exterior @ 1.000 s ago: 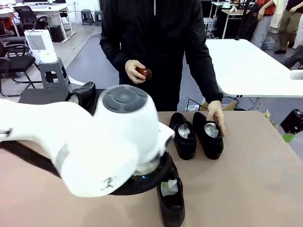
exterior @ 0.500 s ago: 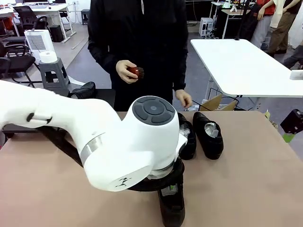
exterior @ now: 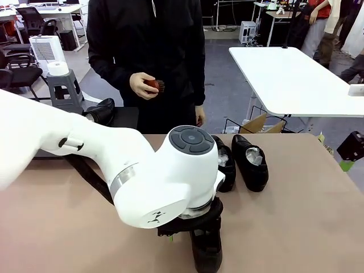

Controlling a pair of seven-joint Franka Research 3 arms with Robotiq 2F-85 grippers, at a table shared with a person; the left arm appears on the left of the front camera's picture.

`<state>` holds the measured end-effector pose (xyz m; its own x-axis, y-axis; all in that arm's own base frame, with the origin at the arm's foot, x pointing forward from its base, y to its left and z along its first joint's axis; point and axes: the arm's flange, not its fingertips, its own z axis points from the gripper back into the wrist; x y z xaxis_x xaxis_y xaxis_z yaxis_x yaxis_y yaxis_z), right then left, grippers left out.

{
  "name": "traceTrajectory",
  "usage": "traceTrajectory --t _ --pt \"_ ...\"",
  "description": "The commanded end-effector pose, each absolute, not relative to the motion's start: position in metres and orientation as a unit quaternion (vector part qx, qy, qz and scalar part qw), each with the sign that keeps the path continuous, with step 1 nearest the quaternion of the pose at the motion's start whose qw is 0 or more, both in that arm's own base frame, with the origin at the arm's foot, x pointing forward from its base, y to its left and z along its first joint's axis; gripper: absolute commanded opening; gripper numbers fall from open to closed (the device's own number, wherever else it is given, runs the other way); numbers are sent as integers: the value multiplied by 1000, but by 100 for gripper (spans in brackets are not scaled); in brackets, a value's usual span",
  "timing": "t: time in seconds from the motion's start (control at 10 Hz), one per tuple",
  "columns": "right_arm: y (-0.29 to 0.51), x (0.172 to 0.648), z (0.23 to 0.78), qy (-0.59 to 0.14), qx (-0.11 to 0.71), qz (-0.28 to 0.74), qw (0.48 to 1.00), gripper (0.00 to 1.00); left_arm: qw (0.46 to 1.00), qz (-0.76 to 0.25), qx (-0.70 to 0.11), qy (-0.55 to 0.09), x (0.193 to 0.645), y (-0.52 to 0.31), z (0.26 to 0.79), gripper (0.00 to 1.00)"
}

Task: Organize the shoes by placing them on the stand.
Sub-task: Place the Shoe from the middle of the table onto the Shoes Stand.

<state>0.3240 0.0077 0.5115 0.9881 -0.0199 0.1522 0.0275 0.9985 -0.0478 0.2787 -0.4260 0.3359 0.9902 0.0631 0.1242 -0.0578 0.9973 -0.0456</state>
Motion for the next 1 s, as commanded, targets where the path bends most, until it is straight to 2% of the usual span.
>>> traceTrajectory --t 0.0,0.3,0.4,0.9 --pt "8 323 511 -77 -27 -15 997 100 996 51 -29 -60 281 -426 344 61" --pt "8 323 511 -77 -27 -15 997 100 997 56 -27 -55 281 -427 345 5" --pt "8 323 511 -77 -27 -15 997 100 997 58 -27 -49 280 -427 345 0" --pt "8 323 511 -77 -27 -15 997 100 997 63 -28 -44 277 -424 349 0"
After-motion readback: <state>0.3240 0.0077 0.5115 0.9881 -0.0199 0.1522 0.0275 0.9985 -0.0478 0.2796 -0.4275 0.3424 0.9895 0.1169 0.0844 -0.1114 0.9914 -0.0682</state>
